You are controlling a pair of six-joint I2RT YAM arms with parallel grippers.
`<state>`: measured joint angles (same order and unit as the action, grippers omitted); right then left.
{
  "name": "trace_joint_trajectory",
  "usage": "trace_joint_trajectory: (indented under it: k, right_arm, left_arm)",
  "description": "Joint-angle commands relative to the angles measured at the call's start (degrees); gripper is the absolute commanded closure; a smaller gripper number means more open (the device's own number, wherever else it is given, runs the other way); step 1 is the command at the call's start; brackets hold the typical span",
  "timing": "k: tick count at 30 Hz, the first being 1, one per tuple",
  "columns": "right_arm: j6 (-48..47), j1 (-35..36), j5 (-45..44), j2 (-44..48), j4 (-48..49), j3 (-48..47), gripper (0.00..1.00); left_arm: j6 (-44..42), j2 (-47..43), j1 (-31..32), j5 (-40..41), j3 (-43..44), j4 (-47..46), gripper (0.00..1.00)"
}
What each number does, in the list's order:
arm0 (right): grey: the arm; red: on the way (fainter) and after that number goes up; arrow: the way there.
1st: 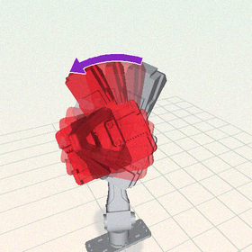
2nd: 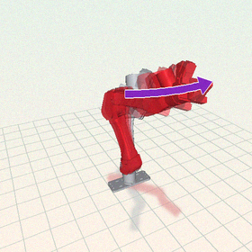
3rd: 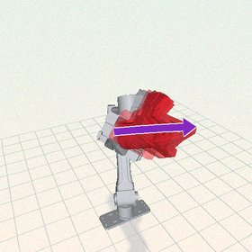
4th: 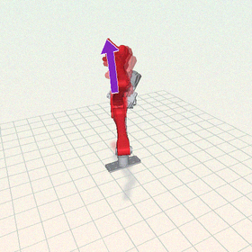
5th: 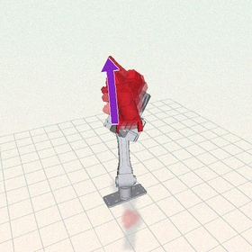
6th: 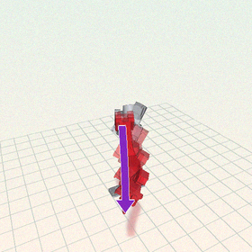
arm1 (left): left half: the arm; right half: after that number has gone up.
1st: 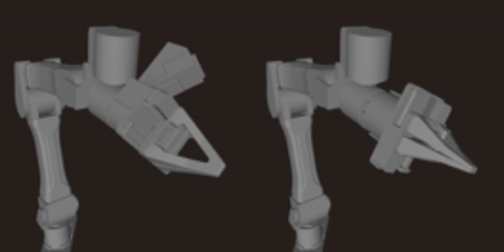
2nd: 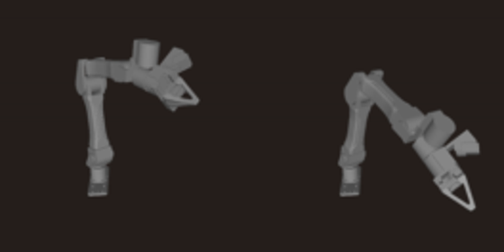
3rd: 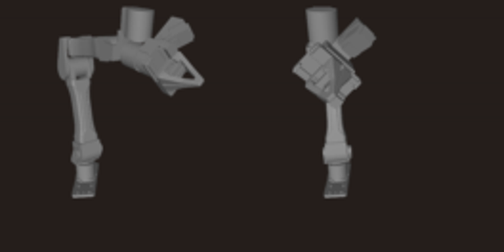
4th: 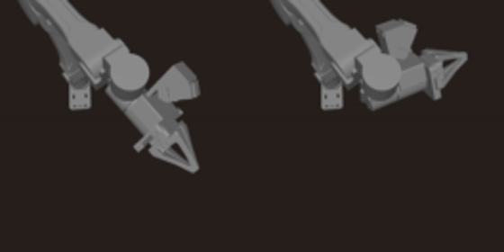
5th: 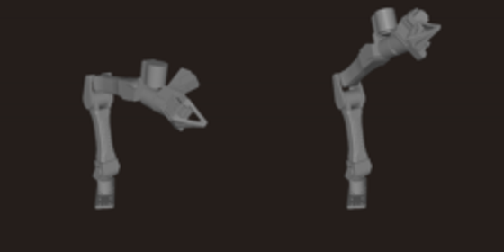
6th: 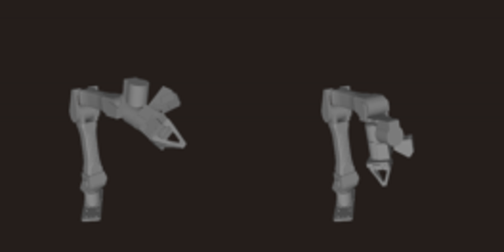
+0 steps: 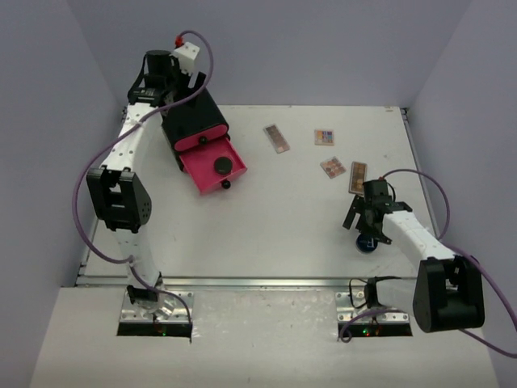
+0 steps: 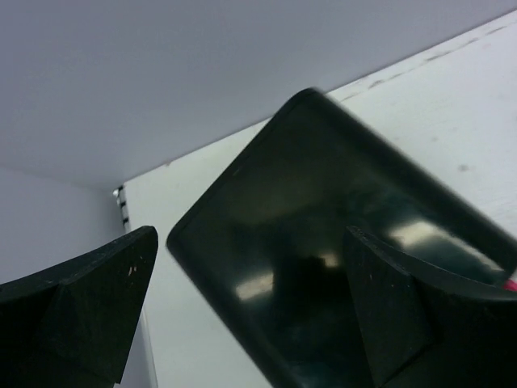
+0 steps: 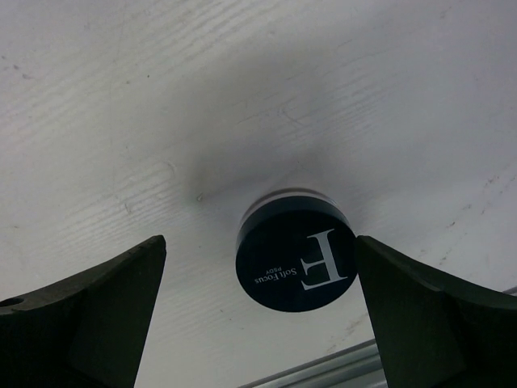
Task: Organize the makeup
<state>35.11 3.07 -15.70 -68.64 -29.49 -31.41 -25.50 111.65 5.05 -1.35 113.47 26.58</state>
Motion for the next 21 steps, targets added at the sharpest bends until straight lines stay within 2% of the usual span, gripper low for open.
trace_joint_trajectory:
  k: [1, 11, 16, 18, 21]
  right_arm:
    - [2.46, -0.35, -0.58, 2.10, -4.11, -1.15, 0.01]
    - [4.55, -0.42, 2.04, -1.02, -1.70, 4.36, 0.02]
    - [4.53, -0.42, 1.13, -0.75, -0.85, 4.59, 0.17]
    - [4.53, -0.43, 1.11, -0.45, -0.47, 4.69, 0.27]
    - [4.14, -0.43, 1.06, -0.40, 0.04, 4.56, 0.34]
  left_arm:
    - [0.92, 3.31, -2.12, 4.71, 0.19, -4.71, 0.05]
    - [1.42, 5.50, -3.47, 3.75, -2.38, -7.69, 0.05]
    - [1.19, 4.83, -3.47, 3.19, -2.94, -7.76, 0.04]
    - [0.85, 4.37, -3.60, 3.33, -3.70, -8.21, 0.04]
    - [0.63, 4.19, -4.17, 3.32, -4.40, -8.79, 0.04]
